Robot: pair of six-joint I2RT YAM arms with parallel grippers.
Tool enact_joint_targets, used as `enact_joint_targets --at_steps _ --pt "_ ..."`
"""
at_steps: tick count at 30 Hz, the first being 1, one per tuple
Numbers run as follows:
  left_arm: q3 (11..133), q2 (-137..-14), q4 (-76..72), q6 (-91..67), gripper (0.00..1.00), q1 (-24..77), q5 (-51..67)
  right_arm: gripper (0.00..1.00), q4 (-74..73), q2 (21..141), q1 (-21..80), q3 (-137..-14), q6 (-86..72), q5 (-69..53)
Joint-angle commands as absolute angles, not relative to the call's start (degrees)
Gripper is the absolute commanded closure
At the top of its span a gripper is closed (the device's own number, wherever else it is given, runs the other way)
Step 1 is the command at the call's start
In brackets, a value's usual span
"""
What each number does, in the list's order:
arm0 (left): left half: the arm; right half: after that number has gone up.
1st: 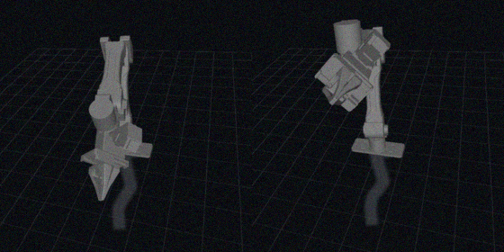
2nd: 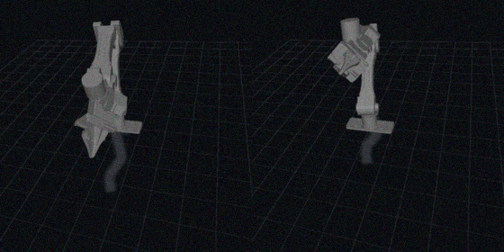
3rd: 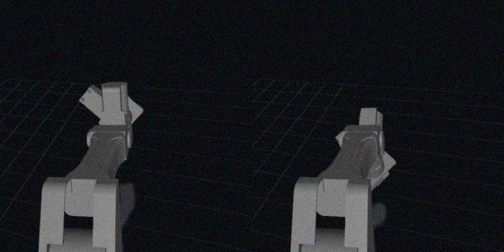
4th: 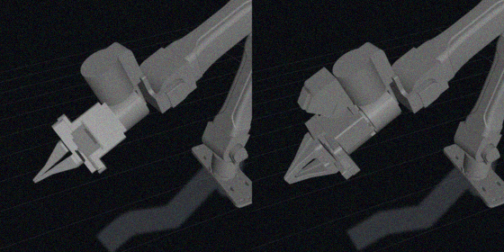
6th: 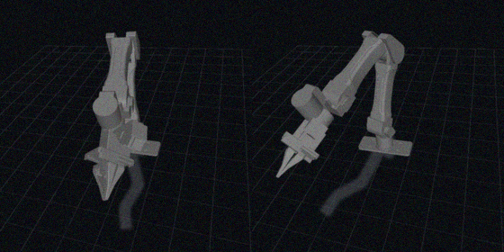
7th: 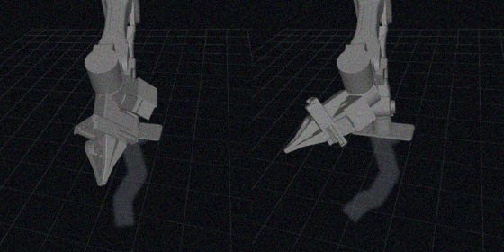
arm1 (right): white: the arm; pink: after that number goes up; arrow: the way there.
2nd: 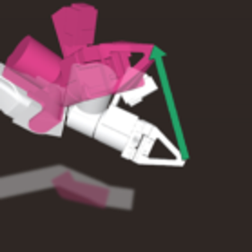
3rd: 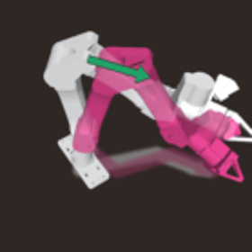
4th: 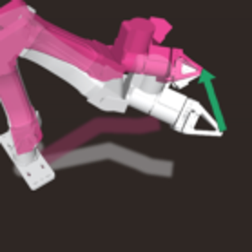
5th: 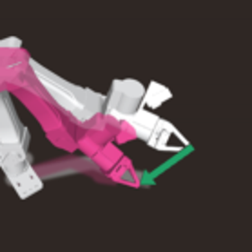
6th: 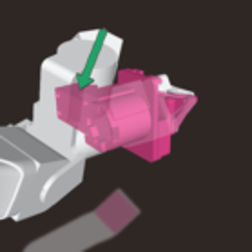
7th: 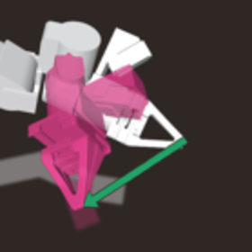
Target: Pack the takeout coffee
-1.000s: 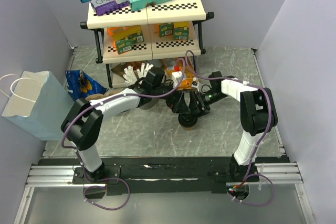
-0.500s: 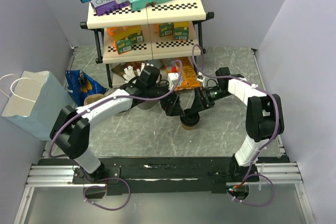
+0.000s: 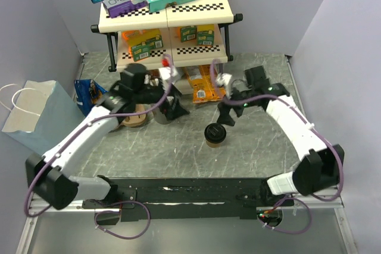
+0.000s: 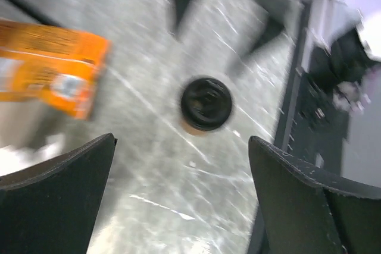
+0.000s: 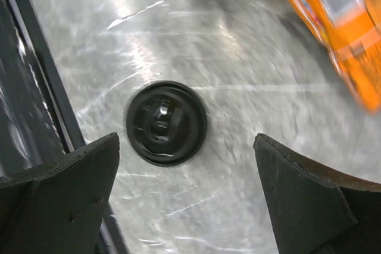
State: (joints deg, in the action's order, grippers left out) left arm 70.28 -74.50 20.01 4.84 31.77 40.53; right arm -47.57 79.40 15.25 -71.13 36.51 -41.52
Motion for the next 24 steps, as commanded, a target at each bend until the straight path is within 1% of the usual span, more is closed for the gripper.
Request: enact_joint_targets --at_steps 1,3,5,6,7,9,11,12,14,15,17,18,20,21,24 --pt "71.3 -70.1 15.7 0.6 0.01 26.5 37.8 0.00 -48.3 71.6 26.9 -67.9 48.0 -30.4" --pt "71.2 -68.6 14.5 -2.5 0.01 22.5 36.7 0.02 -48.0 71.1 34.8 -65.7 49.6 -23.2" --pt "71.2 -67.5 13.5 -3.4 0.01 19.0 35.3 0.07 -48.4 71.8 39.6 -64.7 53.0 -19.9" --pt "71.2 -67.2 13.2 -3.4 0.01 18.1 35.0 0.09 -48.6 73.2 43.9 -64.4 54.3 -17.1" --pt "71.0 -66.7 12.9 -3.3 0.01 16.8 34.7 0.12 -48.5 74.1 45.9 -64.0 57.0 -15.5" --pt "70.5 -66.4 11.3 -4.0 0.01 15.7 34.3 0.15 -48.3 77.8 51.5 -64.0 60.9 -11.3" --pt "69.6 -66.0 10.3 -5.1 0.01 14.4 34.5 0.19 -49.0 80.8 53.3 -66.3 62.6 -10.1" --pt "69.4 -65.8 9.7 -5.4 0.01 14.1 34.6 0.26 -49.1 84.1 53.8 -67.3 63.9 -9.5" --pt "68.7 -65.6 9.5 -5.6 0.01 13.2 34.9 0.32 -51.2 87.2 54.0 -70.3 65.6 -8.0" --pt "68.5 -65.4 9.4 -5.6 0.01 13.0 35.1 0.38 -52.0 89.1 54.0 -70.8 67.8 -8.0" --pt "67.3 -64.9 8.9 -4.9 0.01 12.7 35.1 0.41 -51.6 90.3 54.2 -70.3 70.0 -7.9" --pt "67.1 -64.7 8.7 -4.7 0.01 12.6 34.7 0.48 -51.0 90.3 54.6 -69.8 71.2 -7.6" --pt "66.8 -64.7 8.4 -4.9 0.01 12.0 34.8 0.56 -51.3 91.9 55.4 -69.3 71.6 -7.8" --pt "66.7 -64.9 8.3 -5.1 0.01 12.0 35.1 0.64 -51.9 92.6 55.5 -69.6 71.3 -8.3" --pt "66.7 -65.1 7.8 -5.4 0.01 11.3 35.2 0.78 -54.4 95.4 56.3 -70.7 70.9 -9.3"
